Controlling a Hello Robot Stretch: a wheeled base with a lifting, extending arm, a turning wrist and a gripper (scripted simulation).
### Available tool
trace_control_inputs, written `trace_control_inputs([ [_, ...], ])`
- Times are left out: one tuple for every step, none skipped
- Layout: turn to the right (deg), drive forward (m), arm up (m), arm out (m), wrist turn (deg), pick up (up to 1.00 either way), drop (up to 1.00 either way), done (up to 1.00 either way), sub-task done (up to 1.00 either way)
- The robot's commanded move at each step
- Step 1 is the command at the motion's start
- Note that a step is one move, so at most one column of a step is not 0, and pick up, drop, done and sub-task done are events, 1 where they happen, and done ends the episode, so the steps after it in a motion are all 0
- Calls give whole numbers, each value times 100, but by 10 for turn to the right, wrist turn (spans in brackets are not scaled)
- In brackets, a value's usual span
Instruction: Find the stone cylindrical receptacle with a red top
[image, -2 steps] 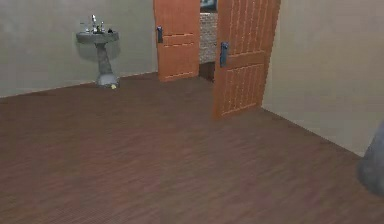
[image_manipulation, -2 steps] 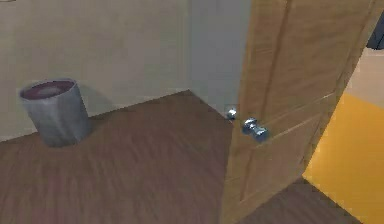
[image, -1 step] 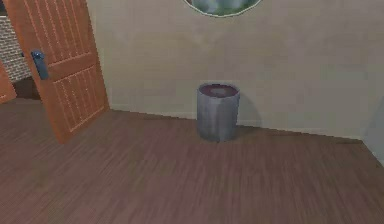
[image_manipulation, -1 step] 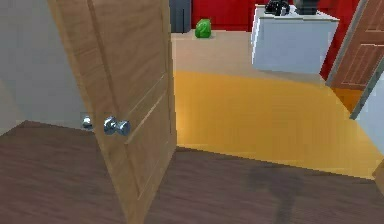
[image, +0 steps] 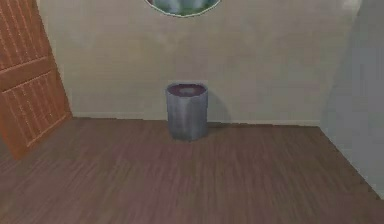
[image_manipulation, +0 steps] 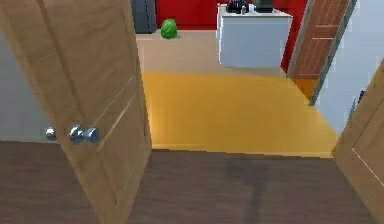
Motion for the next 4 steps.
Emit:
trace_control_inputs([
  [0, 75, 0, 0, 0, 0, 0, 0, 0],
  [360, 0, 0, 0, 0, 0, 0, 0, 0],
  [0, 75, 0, 0, 0, 0, 0, 0, 0],
  [-450, 0, 0, 0, 0, 0, 0, 0, 0],
])
